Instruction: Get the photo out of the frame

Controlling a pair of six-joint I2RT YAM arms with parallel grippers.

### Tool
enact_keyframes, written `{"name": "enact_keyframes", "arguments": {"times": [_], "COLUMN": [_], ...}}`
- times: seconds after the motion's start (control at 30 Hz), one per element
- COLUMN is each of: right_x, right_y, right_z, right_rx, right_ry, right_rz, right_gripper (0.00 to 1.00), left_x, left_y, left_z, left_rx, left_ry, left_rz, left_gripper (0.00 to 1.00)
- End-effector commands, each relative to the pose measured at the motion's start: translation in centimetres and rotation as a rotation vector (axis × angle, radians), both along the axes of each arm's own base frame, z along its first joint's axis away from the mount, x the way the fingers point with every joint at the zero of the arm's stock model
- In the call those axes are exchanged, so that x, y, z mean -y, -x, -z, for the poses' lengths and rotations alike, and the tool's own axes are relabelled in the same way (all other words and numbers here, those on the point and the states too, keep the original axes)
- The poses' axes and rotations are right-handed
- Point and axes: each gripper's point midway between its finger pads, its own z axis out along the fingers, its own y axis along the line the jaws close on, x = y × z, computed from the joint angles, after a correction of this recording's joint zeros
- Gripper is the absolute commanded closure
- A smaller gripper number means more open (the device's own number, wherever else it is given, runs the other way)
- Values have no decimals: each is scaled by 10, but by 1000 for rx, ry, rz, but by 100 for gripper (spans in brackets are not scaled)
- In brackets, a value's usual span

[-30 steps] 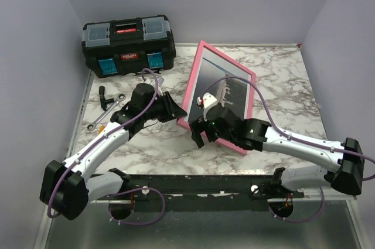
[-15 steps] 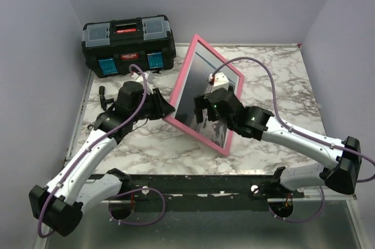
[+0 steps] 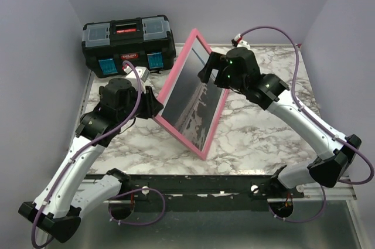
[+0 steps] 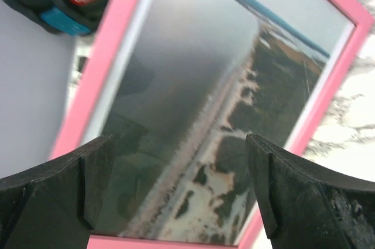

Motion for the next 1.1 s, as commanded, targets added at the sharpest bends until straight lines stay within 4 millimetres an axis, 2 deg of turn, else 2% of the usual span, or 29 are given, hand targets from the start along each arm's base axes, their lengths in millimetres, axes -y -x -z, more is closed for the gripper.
{"name": "enact_keyframes", "arguments": {"times": [0.0, 0.2, 0.33, 0.4, 0.53, 0.7, 0.93, 1.07], "right_x": [-4, 10, 24, 33, 55, 82, 103, 103], "right_y": [-13, -27, -27, -26, -20, -13, 2, 11], "right_z": [-10, -3, -4, -8, -21, -35, -47, -47], "right_rx": [-88, -117, -109, -91, -29, 62, 139, 100], "right_ry": [-82, -50, -62, -49, -14, 63, 172, 102], "right_rz": [19, 66, 82, 96, 125, 158, 123, 152], "right_gripper": [0, 0, 0, 0, 0, 0, 0, 0], "left_x": [-20, -39, -25, -15, 6, 22, 30, 45], "left_y": [-6, -22, -20, -18, -11, 10, 29, 36], "left_z": [-40, -82, -105, -107, -90, -75, -60, -47], "left_rx": [196, 317, 374, 386, 357, 407, 431, 404], "left_ry": [-130, -239, -234, -221, -237, -269, -237, -233], "left_rz": [22, -34, 55, 104, 197, 290, 357, 410], "left_gripper": [100, 100, 100, 100, 100, 100, 100, 100]}}
